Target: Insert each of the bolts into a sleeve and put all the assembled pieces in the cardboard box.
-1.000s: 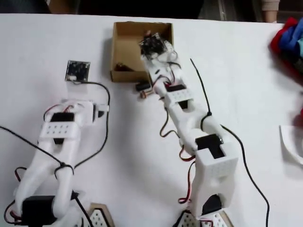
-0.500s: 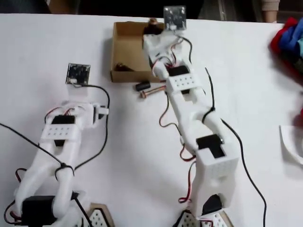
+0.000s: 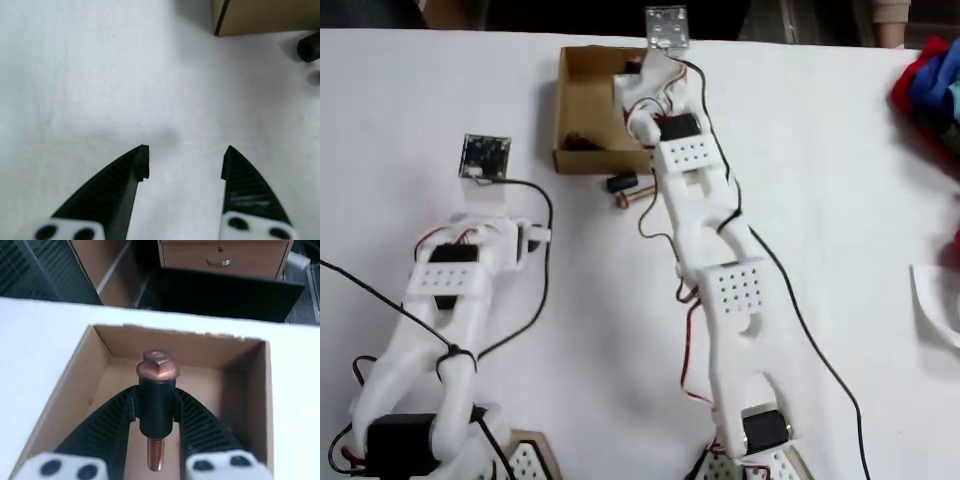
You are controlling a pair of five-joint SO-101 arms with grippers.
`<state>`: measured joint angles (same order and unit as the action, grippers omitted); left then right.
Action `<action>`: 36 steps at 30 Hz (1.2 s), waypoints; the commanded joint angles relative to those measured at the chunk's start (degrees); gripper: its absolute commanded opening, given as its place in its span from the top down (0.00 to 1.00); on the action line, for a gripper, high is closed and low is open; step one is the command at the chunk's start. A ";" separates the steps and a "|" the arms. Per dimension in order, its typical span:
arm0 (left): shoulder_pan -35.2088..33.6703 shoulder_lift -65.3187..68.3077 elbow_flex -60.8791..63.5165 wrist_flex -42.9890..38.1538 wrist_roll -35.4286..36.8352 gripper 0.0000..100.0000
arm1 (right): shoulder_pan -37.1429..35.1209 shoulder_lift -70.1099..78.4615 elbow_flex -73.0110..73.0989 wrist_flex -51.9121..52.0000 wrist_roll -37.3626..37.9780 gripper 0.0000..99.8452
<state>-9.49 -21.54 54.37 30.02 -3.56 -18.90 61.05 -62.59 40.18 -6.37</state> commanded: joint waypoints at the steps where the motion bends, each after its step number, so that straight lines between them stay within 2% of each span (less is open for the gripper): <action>1: -0.44 -1.93 -0.13 -0.97 -0.26 0.75 | 0.48 1.63 -12.13 5.93 -0.62 0.98; 11: -0.44 -1.93 -0.13 -0.97 -0.26 0.75 | 0.40 5.93 -18.20 16.92 -0.88 0.98; 19: -0.44 -1.93 -0.13 -0.97 -0.26 0.75 | 0.57 6.02 -15.74 16.57 -0.70 0.98; 36: -0.62 -1.93 -0.13 -0.97 -0.26 0.75 | 0.40 6.02 -6.77 7.43 -0.70 0.98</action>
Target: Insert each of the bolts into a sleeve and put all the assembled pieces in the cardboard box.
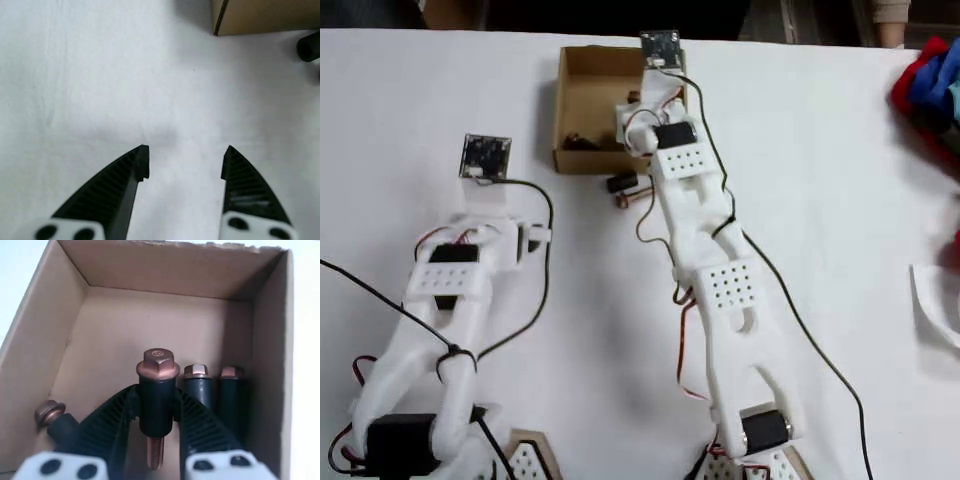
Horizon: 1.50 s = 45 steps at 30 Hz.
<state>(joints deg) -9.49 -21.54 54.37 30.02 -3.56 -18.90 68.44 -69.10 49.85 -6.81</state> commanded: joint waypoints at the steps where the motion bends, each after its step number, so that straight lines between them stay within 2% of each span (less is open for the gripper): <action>1: -0.62 -1.93 -0.13 -0.97 -0.26 0.75 | 0.40 -1.36 0.00 -2.24 -0.26 0.98; 8: -0.62 -1.93 -0.13 -0.97 -0.26 0.75 | 0.40 0.66 0.18 -2.07 -0.26 0.97; 10: -0.62 -1.93 -0.13 -0.97 -0.26 0.75 | 0.40 1.63 0.18 -1.80 -0.53 0.91; 15: -0.62 -1.93 -0.13 -0.97 -0.26 0.75 | 0.31 2.42 0.18 -1.80 -0.62 0.69; 17: -0.62 -1.93 -0.13 -0.97 -0.26 0.75 | 0.04 2.15 0.09 -2.07 -0.62 0.67; 23: -0.62 -1.93 -0.13 -0.97 -0.26 0.75 | 0.13 2.15 -9.93 -1.54 -0.62 0.67; 27: -0.62 -1.93 -0.13 -0.97 -0.26 0.75 | 0.13 2.42 -22.42 5.05 -0.62 0.68; 29: -0.62 -1.93 -0.13 -0.97 -0.26 0.75 | 0.13 2.33 -27.16 7.69 -0.62 0.74; 33: -0.62 -1.93 -0.13 -0.97 -0.26 0.75 | 0.13 -0.40 -26.37 11.56 -0.62 0.97; 34: -0.62 -1.93 -0.13 -0.97 -0.26 0.75 | 0.13 -1.27 -26.37 14.29 -0.62 0.99; 37: -0.62 -1.93 -0.13 -0.97 -0.26 0.75 | -1.27 -3.74 -26.37 24.22 -0.62 0.93; 45: -0.62 -1.93 -0.13 -0.97 -0.26 0.75 | -1.80 -7.08 -26.37 48.66 0.97 0.92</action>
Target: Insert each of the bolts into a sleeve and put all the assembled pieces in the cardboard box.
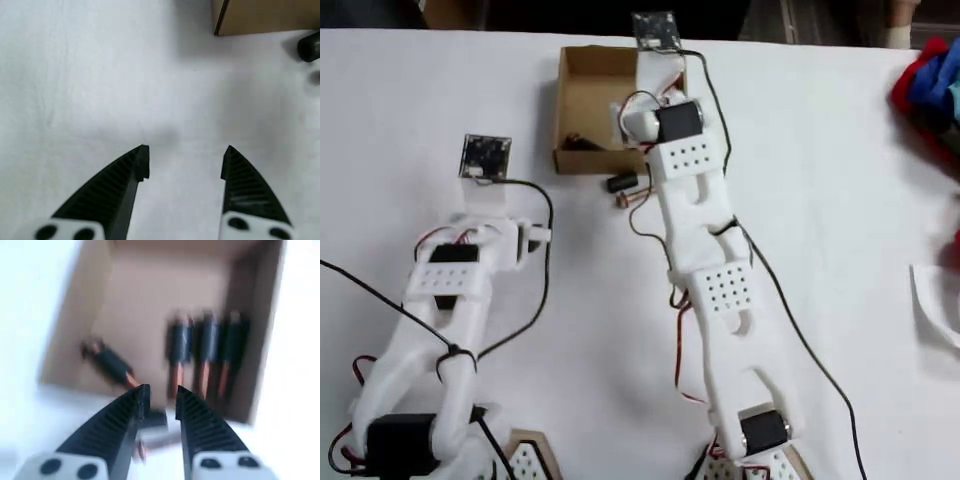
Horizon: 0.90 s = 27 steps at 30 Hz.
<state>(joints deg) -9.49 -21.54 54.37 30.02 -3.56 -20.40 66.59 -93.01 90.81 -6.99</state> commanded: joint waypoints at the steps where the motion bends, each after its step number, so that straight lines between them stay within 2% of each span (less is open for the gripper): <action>1: -0.62 -1.93 -0.13 -0.97 -0.26 0.75 | -0.31 -5.23 -2.37 10.15 3.34 0.92; 3: -0.62 -1.93 -0.13 -0.97 -0.26 0.75 | -0.31 -4.88 -1.85 10.68 9.41 0.92; 6: -0.62 -1.93 -0.13 -0.97 -0.26 0.75 | -0.66 -4.88 -1.85 10.51 22.51 0.92; 10: -0.62 -1.93 -0.13 -0.97 -0.26 0.75 | -4.62 -3.47 -0.88 10.42 42.11 0.92; 12: -0.62 -1.93 -0.13 -0.97 -0.26 0.75 | -6.02 -1.89 0.00 10.33 48.09 0.92; 27: -0.62 -1.93 -0.13 -0.97 -0.26 0.75 | -6.81 7.60 -0.35 10.15 65.14 0.92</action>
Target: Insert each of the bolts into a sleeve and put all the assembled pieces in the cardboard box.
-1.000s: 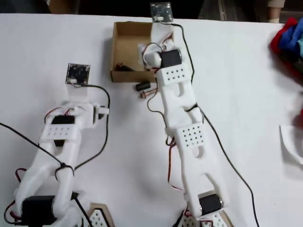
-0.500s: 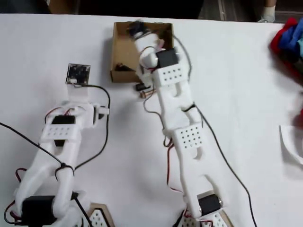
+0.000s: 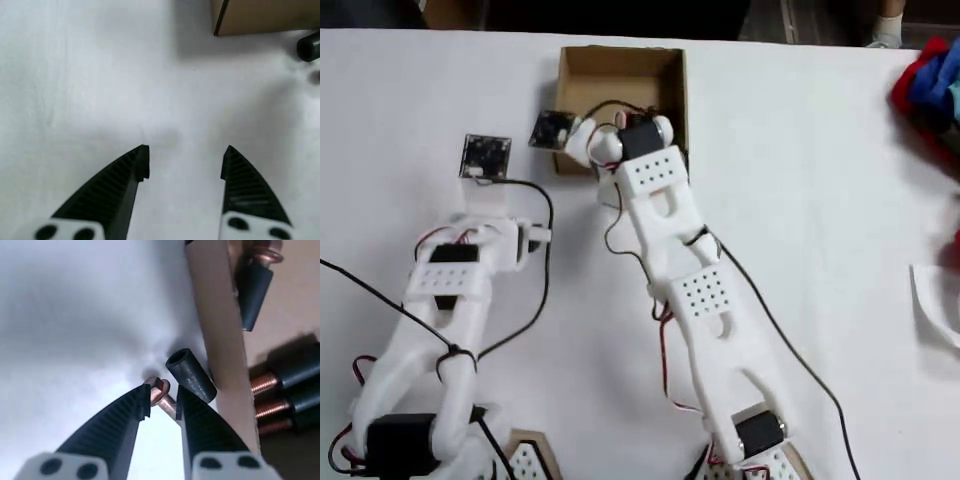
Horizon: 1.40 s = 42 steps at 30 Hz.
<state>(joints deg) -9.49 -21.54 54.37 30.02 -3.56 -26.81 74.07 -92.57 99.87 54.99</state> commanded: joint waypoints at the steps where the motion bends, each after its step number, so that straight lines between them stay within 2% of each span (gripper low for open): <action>1: -0.62 -1.93 -0.13 -0.97 -0.26 0.75 | -0.40 0.92 -0.97 1.10 4.84 0.92; 6: -0.62 -1.93 -0.13 -0.97 -0.26 0.75 | -0.40 4.09 -1.05 0.84 11.08 0.92; 20: -0.62 -1.93 -0.13 -0.97 -0.35 0.75 | -0.84 3.82 -2.99 -1.01 10.99 0.92; 29: -0.62 -1.93 -0.13 -0.97 -0.35 0.75 | -0.31 5.67 -2.99 -8.92 10.99 0.92; 42: -0.62 -1.93 -0.13 -0.97 -0.35 0.75 | -0.57 7.25 -2.99 1.36 11.52 0.92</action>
<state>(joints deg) -9.49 -21.54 54.37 30.02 -3.56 -27.34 81.89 -95.12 98.46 66.15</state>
